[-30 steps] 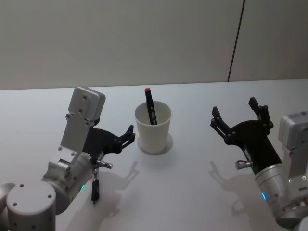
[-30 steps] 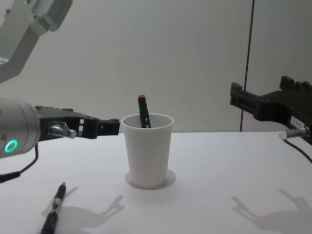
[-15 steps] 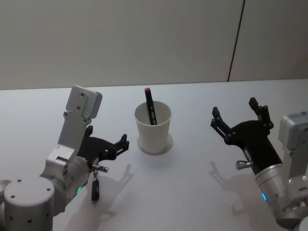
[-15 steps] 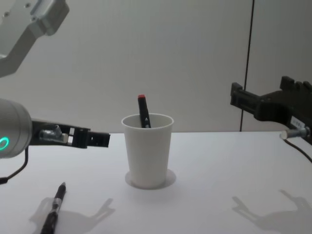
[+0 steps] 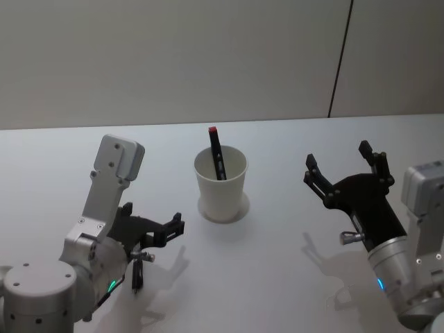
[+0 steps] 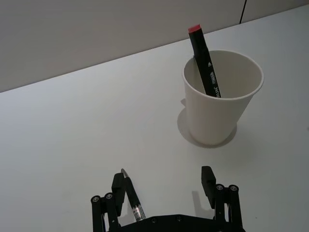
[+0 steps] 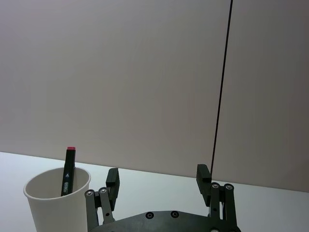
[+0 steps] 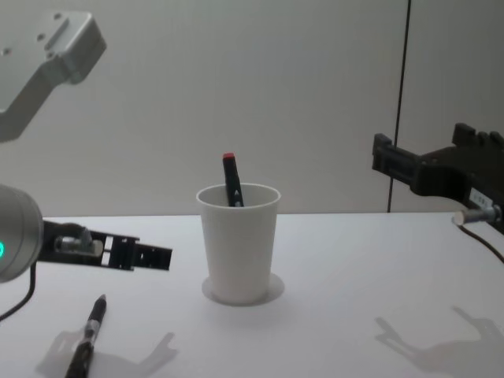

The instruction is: Place the pen into the pen holder.

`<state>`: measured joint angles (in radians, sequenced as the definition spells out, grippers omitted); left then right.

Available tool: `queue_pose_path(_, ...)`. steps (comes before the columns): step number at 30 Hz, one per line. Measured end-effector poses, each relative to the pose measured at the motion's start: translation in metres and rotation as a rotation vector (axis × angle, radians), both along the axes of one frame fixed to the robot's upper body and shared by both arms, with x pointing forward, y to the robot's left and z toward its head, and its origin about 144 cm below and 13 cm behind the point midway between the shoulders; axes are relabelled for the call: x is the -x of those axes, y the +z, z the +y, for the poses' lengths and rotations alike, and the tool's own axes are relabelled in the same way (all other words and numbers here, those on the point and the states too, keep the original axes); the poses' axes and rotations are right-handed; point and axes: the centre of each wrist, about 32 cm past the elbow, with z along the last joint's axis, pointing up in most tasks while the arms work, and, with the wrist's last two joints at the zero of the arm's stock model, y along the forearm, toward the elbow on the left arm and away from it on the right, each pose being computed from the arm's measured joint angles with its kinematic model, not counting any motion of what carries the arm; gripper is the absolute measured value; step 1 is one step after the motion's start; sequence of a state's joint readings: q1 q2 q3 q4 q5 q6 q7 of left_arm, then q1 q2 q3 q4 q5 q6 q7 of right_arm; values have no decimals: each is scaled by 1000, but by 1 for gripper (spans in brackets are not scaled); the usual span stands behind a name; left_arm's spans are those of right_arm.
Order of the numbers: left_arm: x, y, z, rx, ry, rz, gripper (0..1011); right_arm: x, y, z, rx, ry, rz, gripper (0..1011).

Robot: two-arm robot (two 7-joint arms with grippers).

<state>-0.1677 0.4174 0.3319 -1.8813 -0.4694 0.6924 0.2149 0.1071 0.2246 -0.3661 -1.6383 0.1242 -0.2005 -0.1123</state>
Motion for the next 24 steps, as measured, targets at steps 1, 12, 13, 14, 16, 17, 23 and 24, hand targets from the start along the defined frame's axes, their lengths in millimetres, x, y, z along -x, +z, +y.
queue_pose_path(1, 0, 0, 0, 1, 1, 6, 1004, 0, 0, 0, 0, 0, 0, 1001)
queue_pose_path(12, 4, -6, 3, 14, 23, 73, 1004, 0, 0, 0, 0, 0, 0, 1002)
queue_pose_path(13, 5, -6, 3, 14, 27, 81, 1004, 0, 0, 0, 0, 0, 0, 1002)
queue_pose_path(14, 5, -7, 4, 15, 29, 85, 1004, 0, 0, 0, 0, 0, 0, 1001)
queue_pose_path(16, 5, -8, 5, 16, 36, 95, 1004, 0, 0, 0, 0, 0, 0, 1002)
queue_pose_path(17, 6, -8, 5, 16, 38, 98, 1004, 0, 0, 0, 0, 0, 0, 1002)
queue_pose_path(23, 7, -11, 7, 14, 55, 121, 1004, 0, 0, 0, 0, 0, 0, 1002)
queue_pose_path(24, 7, -12, 8, 13, 59, 127, 1004, 0, 0, 0, 0, 0, 0, 1001)
